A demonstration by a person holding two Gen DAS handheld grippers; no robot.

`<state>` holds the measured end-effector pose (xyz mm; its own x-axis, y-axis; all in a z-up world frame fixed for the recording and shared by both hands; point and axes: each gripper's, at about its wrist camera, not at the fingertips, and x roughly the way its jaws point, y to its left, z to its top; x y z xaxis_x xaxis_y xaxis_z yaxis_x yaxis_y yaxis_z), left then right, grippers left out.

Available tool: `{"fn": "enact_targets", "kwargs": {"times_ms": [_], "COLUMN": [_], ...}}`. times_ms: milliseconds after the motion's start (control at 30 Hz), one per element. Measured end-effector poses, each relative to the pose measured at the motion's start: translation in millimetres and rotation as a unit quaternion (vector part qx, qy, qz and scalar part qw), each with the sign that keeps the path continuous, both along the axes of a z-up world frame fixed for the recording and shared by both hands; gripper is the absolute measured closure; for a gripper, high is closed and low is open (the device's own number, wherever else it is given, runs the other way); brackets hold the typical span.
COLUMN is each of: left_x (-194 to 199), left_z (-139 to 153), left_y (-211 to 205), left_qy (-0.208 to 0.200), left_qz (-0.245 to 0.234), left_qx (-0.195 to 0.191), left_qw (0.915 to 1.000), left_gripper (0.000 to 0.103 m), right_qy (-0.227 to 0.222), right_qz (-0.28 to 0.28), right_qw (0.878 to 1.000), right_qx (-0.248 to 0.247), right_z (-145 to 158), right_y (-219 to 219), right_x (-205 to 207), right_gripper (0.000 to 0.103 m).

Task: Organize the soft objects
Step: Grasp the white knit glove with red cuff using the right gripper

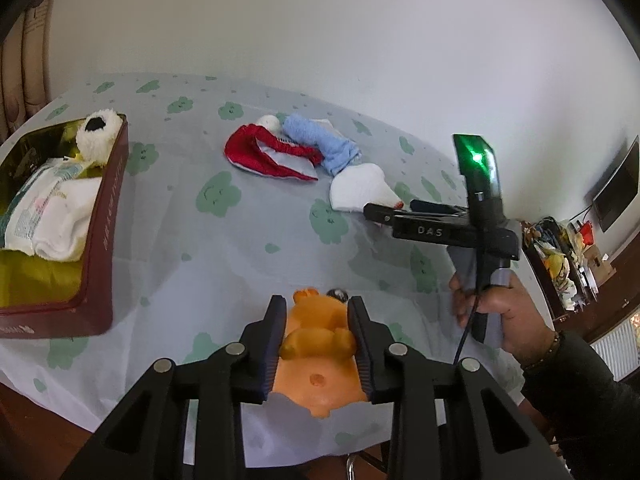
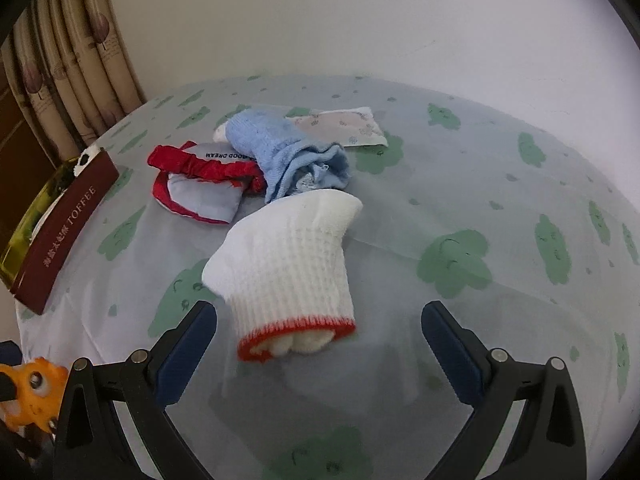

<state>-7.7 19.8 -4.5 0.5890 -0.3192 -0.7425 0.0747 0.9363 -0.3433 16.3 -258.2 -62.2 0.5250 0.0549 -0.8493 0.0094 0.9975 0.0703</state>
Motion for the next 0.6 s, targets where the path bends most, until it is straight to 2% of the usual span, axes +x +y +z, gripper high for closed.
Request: {"fn": "enact_targets", "kwargs": {"times_ms": [100,133,167,267,367,600], "left_x": [3.3,4.2,4.7,5.4,6.0,4.4], "left_z": [-0.2,-0.4,-0.5,2.2,10.9,41.9], "left_y": [2.3,3.4,4.9,9.1,9.8,26.3], "left_qy": [0.002,0.005,0.006,0.008,-0.003,-0.031], "left_qz": [0.003,0.004,0.005,0.01,0.012,0.034], "left_qx": [-0.002,-0.005,-0.008,-0.02,-0.016,-0.013], "left_qw": [1.0,1.0,0.9999,0.9997,0.9998,0.9988], "left_gripper": [0.071,0.071,0.071,0.071,0.071,0.071], "right_qy": [0.006,0.009,0.011,0.005,-0.008,-0.023], "right_qz": [-0.007,-0.007,-0.006,-0.004,0.002,-0.012], "right_qw": [1.0,1.0,1.0,1.0,1.0,0.999], "right_qx": [0.012,0.014,0.018,0.019,0.01,0.043], "right_z": [-2.9,-4.1,-4.9,-3.3,2.5,7.4], "right_y": [-2.5,-2.4,-2.1,1.3,7.8,8.2], "right_x": [9.7,12.6,14.6,15.0,9.7,-18.3], "right_gripper": [0.001,0.009,0.032,0.063,0.071,0.072]}}
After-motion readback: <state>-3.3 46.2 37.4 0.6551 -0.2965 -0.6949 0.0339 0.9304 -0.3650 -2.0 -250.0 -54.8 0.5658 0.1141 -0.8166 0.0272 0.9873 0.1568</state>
